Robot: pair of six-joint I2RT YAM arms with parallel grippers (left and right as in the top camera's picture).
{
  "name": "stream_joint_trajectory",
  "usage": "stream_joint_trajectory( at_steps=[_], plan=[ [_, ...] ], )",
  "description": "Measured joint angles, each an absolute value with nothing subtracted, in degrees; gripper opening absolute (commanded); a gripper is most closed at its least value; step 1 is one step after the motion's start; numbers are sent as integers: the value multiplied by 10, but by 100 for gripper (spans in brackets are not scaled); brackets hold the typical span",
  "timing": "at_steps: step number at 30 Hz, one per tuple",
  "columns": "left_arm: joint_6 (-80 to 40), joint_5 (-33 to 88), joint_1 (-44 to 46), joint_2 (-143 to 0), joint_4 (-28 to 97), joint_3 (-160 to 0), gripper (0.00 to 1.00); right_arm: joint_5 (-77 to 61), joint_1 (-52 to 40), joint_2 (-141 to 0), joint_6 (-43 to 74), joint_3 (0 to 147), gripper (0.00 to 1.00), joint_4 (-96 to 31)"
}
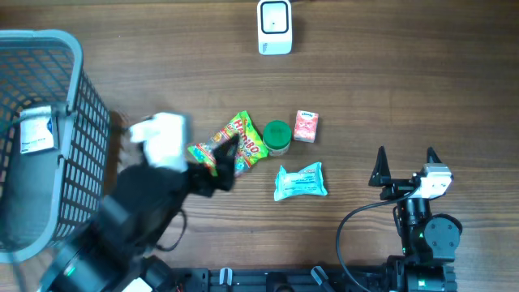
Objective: Scan the item barcode
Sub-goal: 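Reach the left gripper back into the basket toward the white box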
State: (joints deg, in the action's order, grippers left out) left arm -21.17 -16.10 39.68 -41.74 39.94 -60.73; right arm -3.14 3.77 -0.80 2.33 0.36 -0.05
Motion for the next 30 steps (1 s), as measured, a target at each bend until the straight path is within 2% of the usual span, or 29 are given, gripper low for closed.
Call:
stream_joint_trajectory(
  at_steps=[5,21,25,30],
  plan=[
    [-212,-255,397,-363,414,-608,100,-31,38,-8,23,4,100,0],
    [-229,-397,397,-360,416,-608,100,-31,38,-8,23,4,100,-1],
    [-230,-471,396,-360,395,-608,100,-31,38,-8,23,4,100,0],
    [-230,-531,353,-360,394,-643,100,-31,38,-8,23,4,100,0]
  ],
)
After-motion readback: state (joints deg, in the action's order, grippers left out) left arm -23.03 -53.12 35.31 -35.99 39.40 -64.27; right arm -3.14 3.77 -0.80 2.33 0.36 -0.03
